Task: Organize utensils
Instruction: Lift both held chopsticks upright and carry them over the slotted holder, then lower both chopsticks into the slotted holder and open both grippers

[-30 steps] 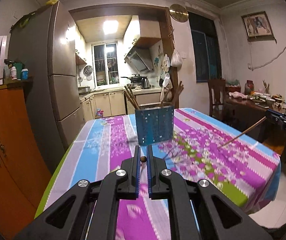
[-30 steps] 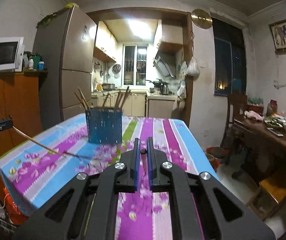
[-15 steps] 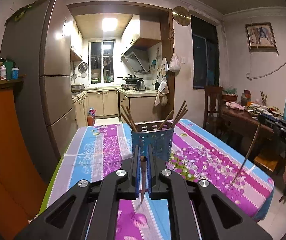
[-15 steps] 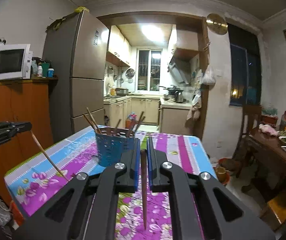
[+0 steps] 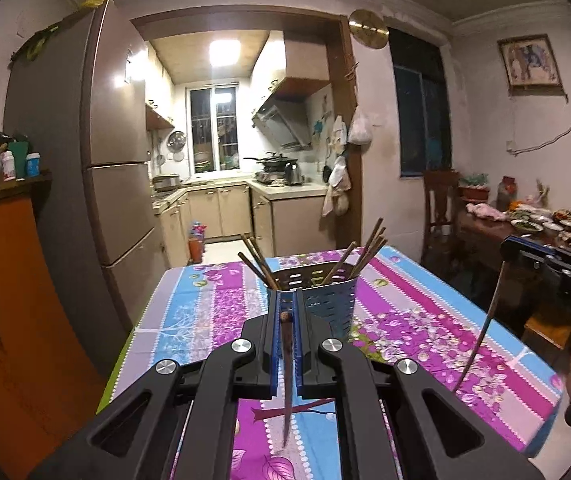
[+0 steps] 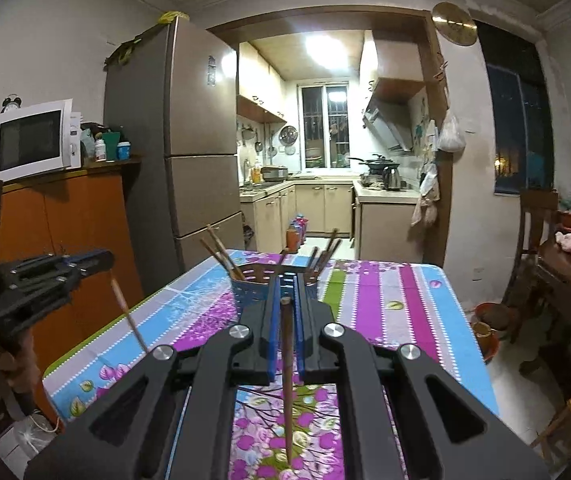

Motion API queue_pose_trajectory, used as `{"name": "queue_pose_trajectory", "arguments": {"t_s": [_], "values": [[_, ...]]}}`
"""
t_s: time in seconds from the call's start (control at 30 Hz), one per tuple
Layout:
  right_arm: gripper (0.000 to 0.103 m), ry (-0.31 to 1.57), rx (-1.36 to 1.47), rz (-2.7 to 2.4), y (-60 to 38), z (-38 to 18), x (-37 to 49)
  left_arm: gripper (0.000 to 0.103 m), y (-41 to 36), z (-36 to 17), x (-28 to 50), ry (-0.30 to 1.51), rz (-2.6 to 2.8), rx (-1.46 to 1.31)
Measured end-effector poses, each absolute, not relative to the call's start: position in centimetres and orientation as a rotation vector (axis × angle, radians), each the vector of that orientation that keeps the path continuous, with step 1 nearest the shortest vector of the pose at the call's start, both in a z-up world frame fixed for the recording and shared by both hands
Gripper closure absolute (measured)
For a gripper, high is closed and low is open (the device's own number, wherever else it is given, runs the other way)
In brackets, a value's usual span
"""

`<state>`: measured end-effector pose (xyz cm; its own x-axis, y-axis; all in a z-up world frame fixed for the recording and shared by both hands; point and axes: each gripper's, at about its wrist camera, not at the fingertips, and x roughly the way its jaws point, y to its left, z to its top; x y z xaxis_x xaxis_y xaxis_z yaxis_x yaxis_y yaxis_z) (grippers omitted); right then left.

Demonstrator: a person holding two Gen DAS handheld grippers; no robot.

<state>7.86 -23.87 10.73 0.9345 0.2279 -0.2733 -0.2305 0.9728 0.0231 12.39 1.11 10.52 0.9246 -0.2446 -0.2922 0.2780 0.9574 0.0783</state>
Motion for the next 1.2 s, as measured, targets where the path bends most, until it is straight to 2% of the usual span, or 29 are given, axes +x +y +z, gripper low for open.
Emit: {"name": "queue_pose_trajectory", "arguments": {"t_s": [0.3, 0.93, 1.2], "values": [[0.098, 0.317, -0.01, 0.287, -21.5, 10.7, 9.9, 0.096, -0.9, 9.7, 12.7, 0.279, -0.22, 0.182], [0.098, 0.244, -0.011, 0.29, -20.9, 14.5, 11.4, 0.096, -2.3, 11.5, 12.1, 0.195, -0.187, 0.241], [0.098, 0.119, -0.004, 0.254, -20.9, 19.8, 13.4, 0.096, -2.8, 18.9, 15.5, 0.114, -0.307, 0.139]]}}
